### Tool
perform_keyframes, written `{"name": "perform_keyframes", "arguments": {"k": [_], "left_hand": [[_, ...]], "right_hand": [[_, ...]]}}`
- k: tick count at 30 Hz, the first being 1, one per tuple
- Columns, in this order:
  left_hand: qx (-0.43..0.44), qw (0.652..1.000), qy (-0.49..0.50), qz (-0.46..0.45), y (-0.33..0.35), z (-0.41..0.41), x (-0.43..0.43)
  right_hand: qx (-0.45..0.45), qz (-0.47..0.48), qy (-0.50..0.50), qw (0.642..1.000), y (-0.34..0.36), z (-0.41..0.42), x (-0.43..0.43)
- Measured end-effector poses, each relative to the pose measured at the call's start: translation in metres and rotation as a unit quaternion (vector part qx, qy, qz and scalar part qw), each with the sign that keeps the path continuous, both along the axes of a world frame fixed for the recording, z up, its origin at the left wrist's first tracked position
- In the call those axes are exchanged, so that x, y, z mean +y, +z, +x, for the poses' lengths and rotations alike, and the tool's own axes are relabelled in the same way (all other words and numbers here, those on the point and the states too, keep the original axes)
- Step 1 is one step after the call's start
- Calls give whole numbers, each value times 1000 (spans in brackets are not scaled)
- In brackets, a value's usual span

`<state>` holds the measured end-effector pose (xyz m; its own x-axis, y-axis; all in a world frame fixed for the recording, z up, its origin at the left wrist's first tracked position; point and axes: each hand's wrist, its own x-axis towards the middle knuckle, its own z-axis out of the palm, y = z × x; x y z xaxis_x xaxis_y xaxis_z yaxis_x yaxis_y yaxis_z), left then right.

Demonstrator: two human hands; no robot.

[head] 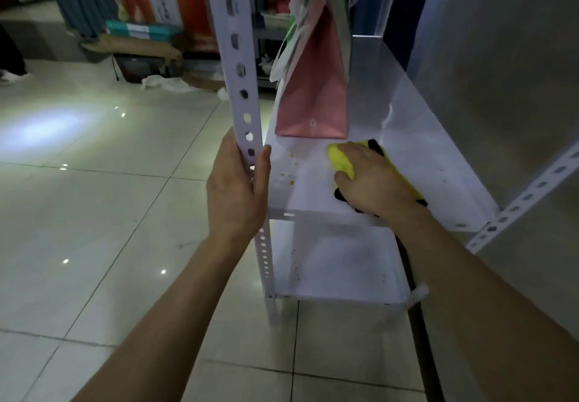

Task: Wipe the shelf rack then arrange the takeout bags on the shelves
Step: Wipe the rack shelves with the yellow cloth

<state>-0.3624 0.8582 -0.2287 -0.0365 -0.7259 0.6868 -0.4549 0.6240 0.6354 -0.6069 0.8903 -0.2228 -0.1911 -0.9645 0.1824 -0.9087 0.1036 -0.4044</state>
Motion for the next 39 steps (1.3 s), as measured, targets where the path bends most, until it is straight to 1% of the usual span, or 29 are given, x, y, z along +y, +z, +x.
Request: {"name": "perform_keyframes", "arguments": {"k": [5, 7, 9, 14, 17, 19, 22, 24, 30, 32, 35, 37, 39], "left_hand": [[-21, 999, -1, -46, -2, 4, -18], [-36, 998, -4, -49, 4, 7, -19], [-47, 999, -12, -20, 14, 8, -19], [-50, 991, -53, 108, 34, 12, -7], [-48, 989, -65, 125, 29, 13, -4], [-51, 992, -54, 102, 22, 9, -7], [-54, 998, -11, 20, 4, 4, -17], [-39, 999, 0, -13, -6, 1, -24], [-36, 999, 0, -38, -16, 2, -32], [-37, 999, -7, -33, -17, 2, -30], [-27, 999, -17, -23, -19, 3, -27], [-26, 999, -14, -23, -21, 2, -27], [-27, 999, -12, -22, -23, 2, -29]], "right_hand": [[10, 6, 17, 1000, -7, -15, -1], [10, 10, 24, 1000, -7, -19, 1], [-2, 13, 29, 999, -5, -19, 5], [-9, 15, 40, 999, 0, -5, 28], [-7, 18, 41, 999, -4, 2, 40], [-10, 15, 44, 999, -6, 0, 39], [1, 13, 57, 998, -7, -4, 21], [-3, 16, 66, 998, -2, -4, -1], [-36, 1, 104, 994, 9, 60, -64], [-26, 1, 125, 992, 8, 80, -60], [-19, -6, 164, 986, 3, 89, -27], [-32, -11, 178, 983, -4, 78, -3], [-50, -11, 154, 987, -6, 50, 16]]}}
